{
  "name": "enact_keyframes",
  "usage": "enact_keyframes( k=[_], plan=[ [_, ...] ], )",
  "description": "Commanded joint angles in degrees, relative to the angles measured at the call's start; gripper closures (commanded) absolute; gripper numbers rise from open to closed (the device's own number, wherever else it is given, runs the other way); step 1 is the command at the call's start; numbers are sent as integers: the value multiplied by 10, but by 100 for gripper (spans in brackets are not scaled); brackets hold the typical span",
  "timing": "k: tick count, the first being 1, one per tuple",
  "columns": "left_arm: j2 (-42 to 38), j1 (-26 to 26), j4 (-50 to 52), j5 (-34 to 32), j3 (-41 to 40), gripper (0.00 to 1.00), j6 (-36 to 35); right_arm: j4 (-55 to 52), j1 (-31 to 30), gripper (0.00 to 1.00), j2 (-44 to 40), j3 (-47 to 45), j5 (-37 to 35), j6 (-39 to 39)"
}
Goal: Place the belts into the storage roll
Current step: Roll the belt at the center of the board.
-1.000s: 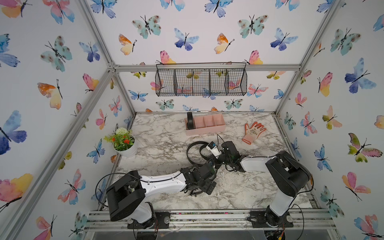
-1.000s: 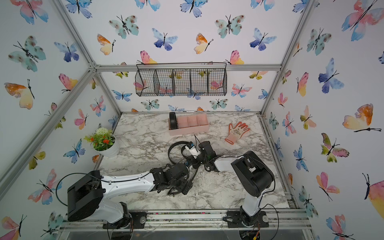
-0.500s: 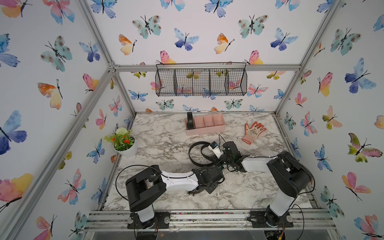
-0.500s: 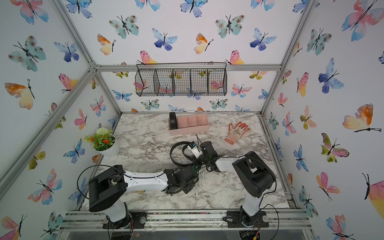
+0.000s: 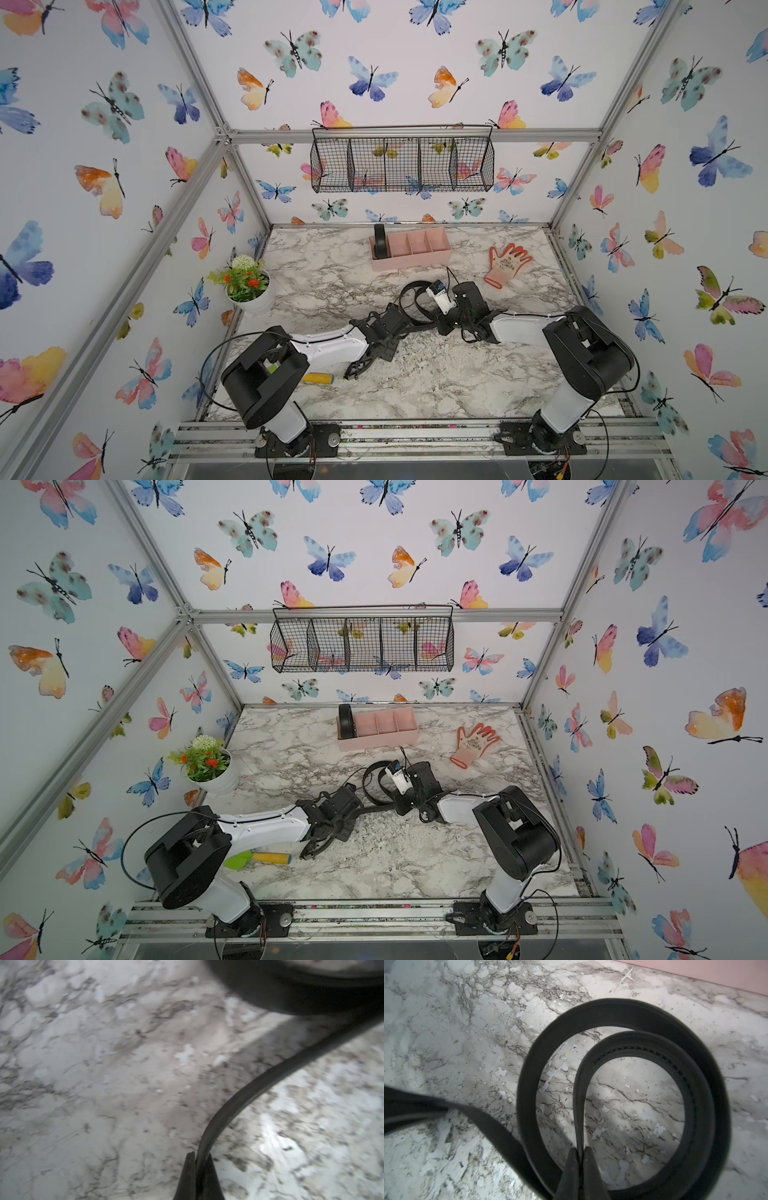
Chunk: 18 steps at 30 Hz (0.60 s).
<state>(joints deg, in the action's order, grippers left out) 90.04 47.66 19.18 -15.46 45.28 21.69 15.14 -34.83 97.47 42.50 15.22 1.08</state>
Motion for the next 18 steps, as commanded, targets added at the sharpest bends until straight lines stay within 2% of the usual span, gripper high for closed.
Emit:
enact_keyframes(
  k=[1, 4, 8, 14, 18],
  plan=[
    [-7, -91, 44, 13, -4, 97, 29, -65, -1, 97, -11, -39, 52, 20],
    [11, -146, 42, 37, 16, 97, 33, -67, -22, 97, -29, -45, 64, 21],
    [46, -184, 40, 50, 58, 98, 35, -84, -62, 97, -33, -36, 87, 25],
    [114, -184, 61, 67, 161, 99, 18, -66, -150, 97, -27, -50, 111, 38],
    [147, -164, 61, 94, 205, 98, 14, -35, -171, 97, -35, -78, 126, 33]
  ],
)
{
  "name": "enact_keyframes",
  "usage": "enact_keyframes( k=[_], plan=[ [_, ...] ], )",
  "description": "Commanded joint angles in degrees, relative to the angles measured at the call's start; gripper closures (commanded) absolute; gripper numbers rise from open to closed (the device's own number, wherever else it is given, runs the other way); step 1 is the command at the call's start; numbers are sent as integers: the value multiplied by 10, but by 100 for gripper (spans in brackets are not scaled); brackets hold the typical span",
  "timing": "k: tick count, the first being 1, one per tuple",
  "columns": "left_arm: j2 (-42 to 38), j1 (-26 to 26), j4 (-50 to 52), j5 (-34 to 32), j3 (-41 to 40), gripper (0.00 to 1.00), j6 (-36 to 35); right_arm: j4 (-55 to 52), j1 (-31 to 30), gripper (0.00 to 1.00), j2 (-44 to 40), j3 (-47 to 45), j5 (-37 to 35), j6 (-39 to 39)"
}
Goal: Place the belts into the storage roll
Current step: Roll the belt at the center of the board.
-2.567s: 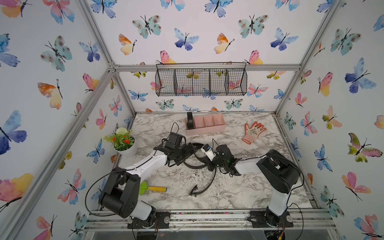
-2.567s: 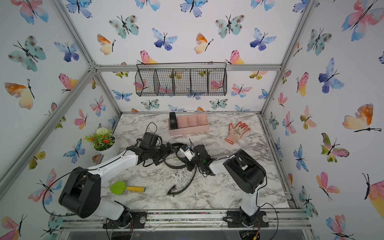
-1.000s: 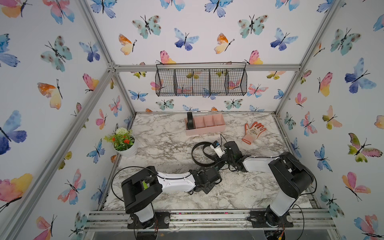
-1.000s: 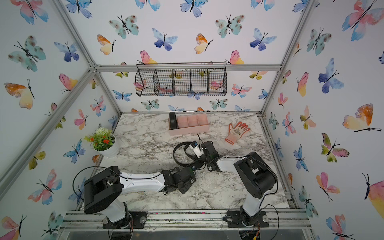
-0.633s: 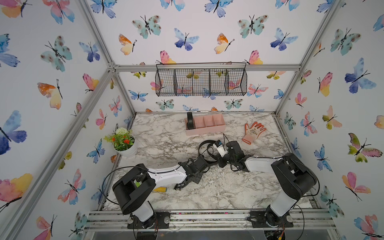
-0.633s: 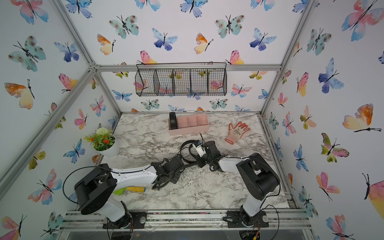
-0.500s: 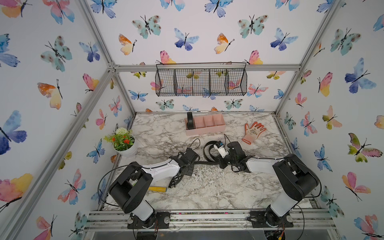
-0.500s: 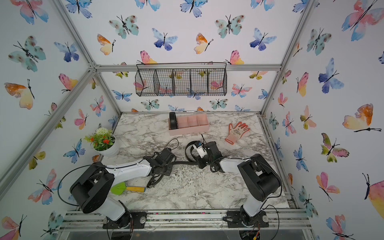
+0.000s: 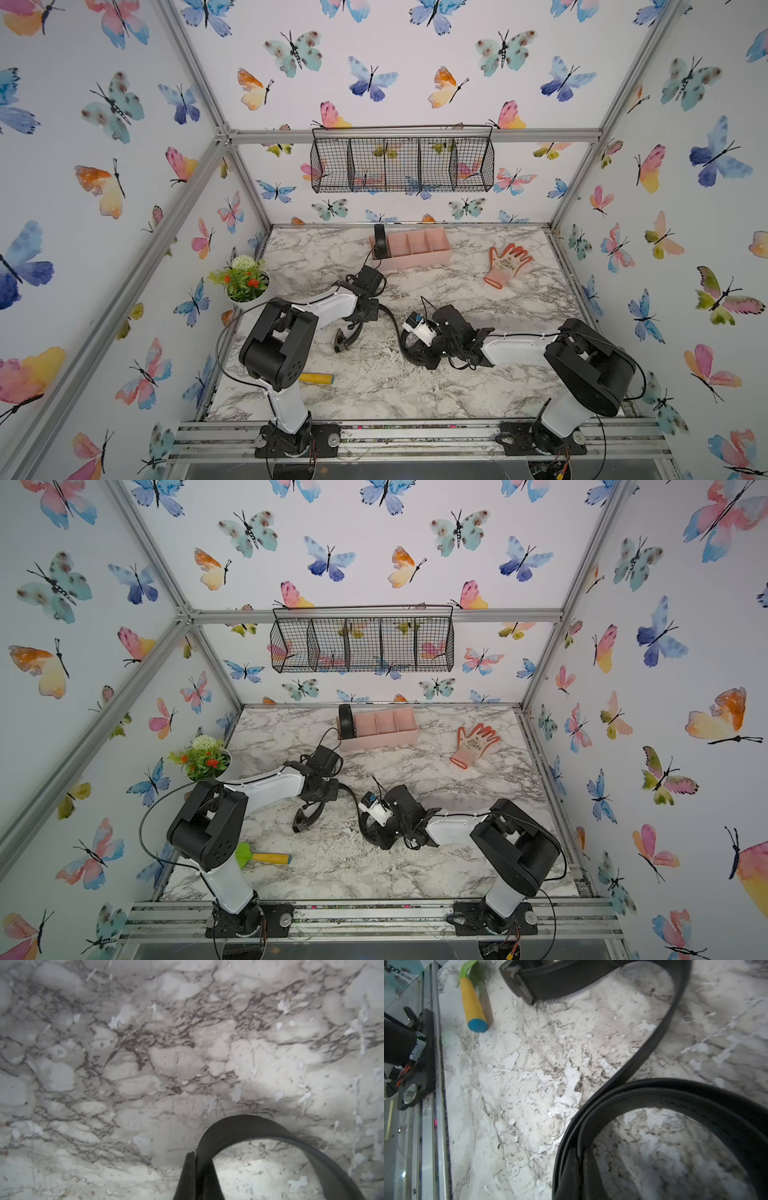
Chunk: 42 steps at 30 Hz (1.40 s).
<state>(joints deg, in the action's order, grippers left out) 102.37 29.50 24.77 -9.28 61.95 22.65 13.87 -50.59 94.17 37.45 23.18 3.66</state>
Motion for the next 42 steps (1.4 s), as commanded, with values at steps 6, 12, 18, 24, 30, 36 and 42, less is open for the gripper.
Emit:
enact_keyframes(
  k=[6, 12, 18, 24, 30, 36, 42],
  plan=[
    [75, 75, 4, 65, 104, 98, 9, 4, -32, 97, -22, -52, 53, -11],
    [103, 89, -20, 156, 147, 98, -7, 1, -37, 97, -35, -64, 54, -36],
    [189, 110, 60, 218, 298, 98, -79, -19, -51, 97, 0, -39, 52, -58],
    [280, 149, 147, 227, 448, 96, -141, -26, -54, 97, 24, -7, 31, -73],
    [353, 175, 204, 253, 575, 93, -171, -27, -54, 97, 58, 39, 31, -89],
    [376, 181, 196, 313, 609, 90, -170, -15, -58, 97, 88, 83, 20, -97],
    [367, 189, 184, 364, 594, 72, -189, -12, -59, 97, 122, 111, 25, -101]
  ],
)
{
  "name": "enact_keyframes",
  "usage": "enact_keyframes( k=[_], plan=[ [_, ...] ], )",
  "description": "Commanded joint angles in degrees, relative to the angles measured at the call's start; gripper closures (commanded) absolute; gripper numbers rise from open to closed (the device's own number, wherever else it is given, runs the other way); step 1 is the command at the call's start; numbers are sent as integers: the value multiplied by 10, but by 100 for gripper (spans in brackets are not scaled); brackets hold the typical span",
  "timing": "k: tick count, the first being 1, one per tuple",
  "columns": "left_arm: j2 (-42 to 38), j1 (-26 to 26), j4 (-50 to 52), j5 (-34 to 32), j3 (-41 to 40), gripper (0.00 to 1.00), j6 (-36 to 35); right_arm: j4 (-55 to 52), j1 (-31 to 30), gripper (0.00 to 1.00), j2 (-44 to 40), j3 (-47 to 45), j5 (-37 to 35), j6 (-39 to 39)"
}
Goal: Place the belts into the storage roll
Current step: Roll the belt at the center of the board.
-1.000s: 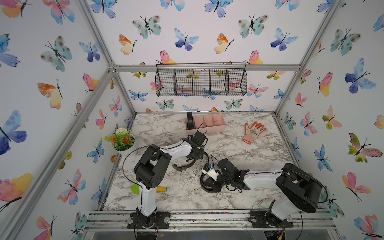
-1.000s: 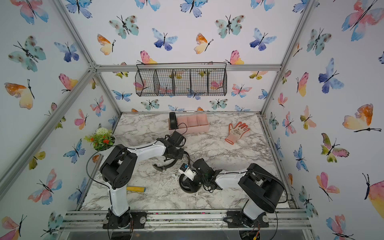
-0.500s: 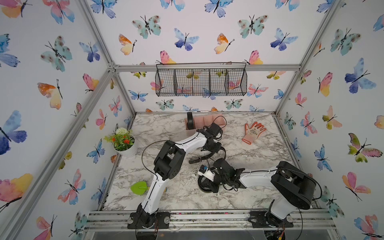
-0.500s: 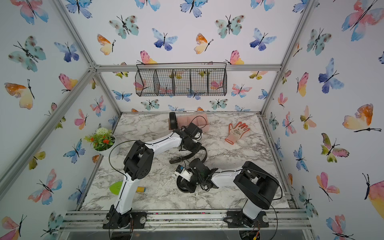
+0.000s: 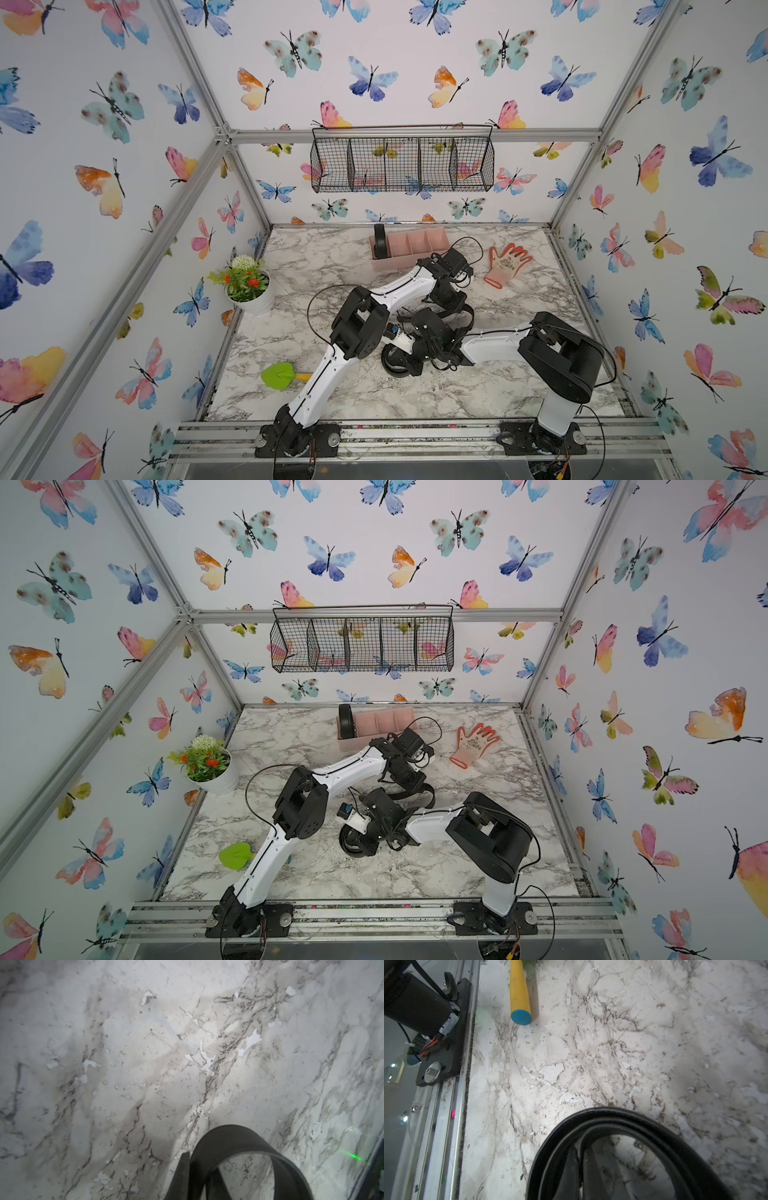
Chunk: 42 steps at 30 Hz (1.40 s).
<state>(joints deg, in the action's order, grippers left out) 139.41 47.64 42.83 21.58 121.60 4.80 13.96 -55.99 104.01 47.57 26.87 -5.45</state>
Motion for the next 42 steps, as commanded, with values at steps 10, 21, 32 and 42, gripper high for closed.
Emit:
enact_keyframes(
  k=[10, 21, 32, 42],
  plan=[
    [-87, -12, -55, -56, -65, 14, 29, 6, -5, 97, 27, -12, -22, 6],
    [-391, -121, -182, -180, -243, 2, 158, -1, -5, 97, 25, -13, -27, 5],
    [-733, -246, -224, -153, -713, 2, 251, 11, -5, 97, 29, -20, -18, 8],
    [-671, -280, -307, 0, -834, 0, 301, 16, -5, 97, 12, -37, -17, 12]
  ],
)
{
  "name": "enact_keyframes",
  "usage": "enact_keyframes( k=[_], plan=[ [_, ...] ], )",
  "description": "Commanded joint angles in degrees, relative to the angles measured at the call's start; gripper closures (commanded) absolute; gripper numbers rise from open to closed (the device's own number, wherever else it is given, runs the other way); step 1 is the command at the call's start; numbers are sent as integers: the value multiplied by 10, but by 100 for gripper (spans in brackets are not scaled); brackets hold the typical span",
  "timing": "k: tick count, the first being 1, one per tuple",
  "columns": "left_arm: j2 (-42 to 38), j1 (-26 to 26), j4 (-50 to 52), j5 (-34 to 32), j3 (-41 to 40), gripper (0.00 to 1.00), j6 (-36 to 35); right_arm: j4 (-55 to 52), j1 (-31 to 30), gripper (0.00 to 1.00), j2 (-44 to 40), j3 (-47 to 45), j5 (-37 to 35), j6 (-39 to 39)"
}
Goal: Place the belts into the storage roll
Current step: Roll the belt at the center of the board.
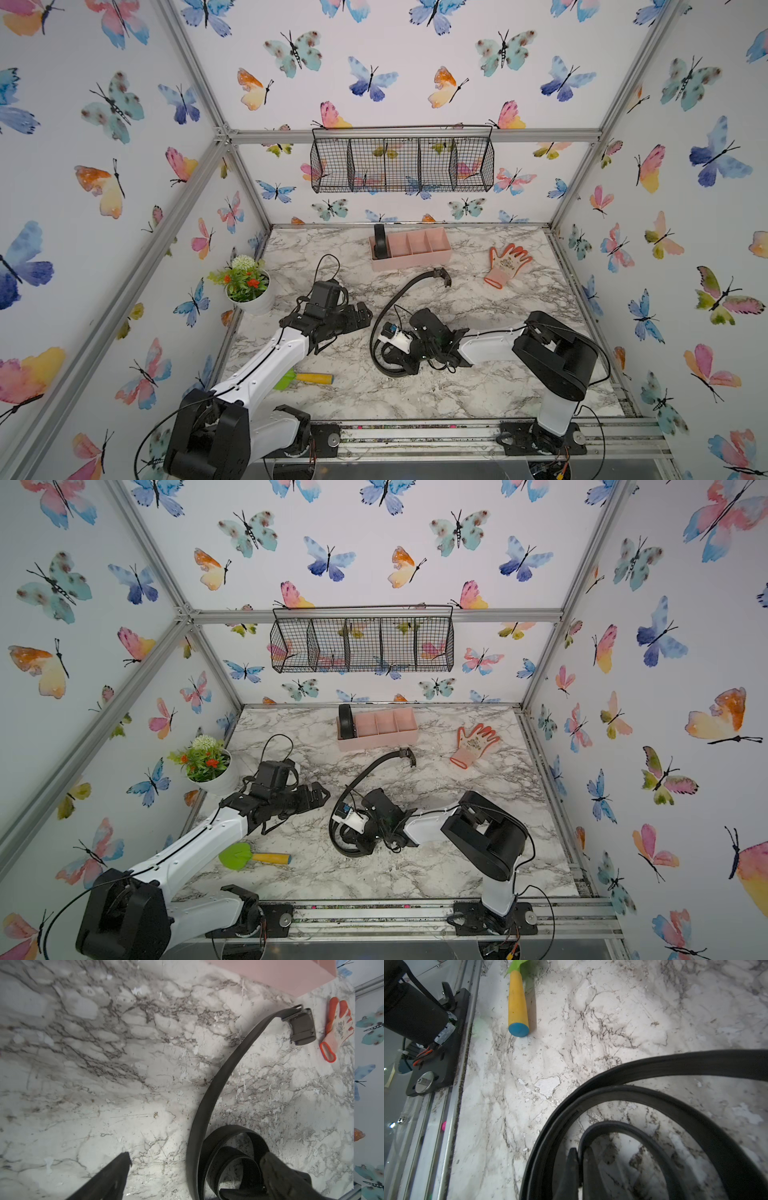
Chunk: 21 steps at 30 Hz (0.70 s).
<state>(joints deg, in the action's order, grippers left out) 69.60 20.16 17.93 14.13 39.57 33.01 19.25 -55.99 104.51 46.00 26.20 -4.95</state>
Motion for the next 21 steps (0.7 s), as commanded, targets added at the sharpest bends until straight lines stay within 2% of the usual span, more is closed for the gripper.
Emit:
enact_keyframes(
  k=[1, 7, 10, 15, 16, 21],
  plan=[
    [40, -6, -75, 91, -19, 1, 19, -38, -5, 97, 5, -22, -11, 8],
    [111, -1, -103, 109, -22, 8, 0, -41, -5, 97, 3, -21, -12, 8],
    [140, 3, -98, 102, -14, 15, -14, -43, -5, 97, 3, -21, -13, 9],
    [182, 38, -49, 59, 22, 41, -41, -46, -5, 97, -5, -25, -19, 8],
    [191, 47, -39, 49, 31, 53, -48, -49, -5, 97, -7, -25, -21, 6],
    [235, 67, -29, 45, 61, 83, -68, -79, -5, 97, -16, -21, -28, -10]
  ],
)
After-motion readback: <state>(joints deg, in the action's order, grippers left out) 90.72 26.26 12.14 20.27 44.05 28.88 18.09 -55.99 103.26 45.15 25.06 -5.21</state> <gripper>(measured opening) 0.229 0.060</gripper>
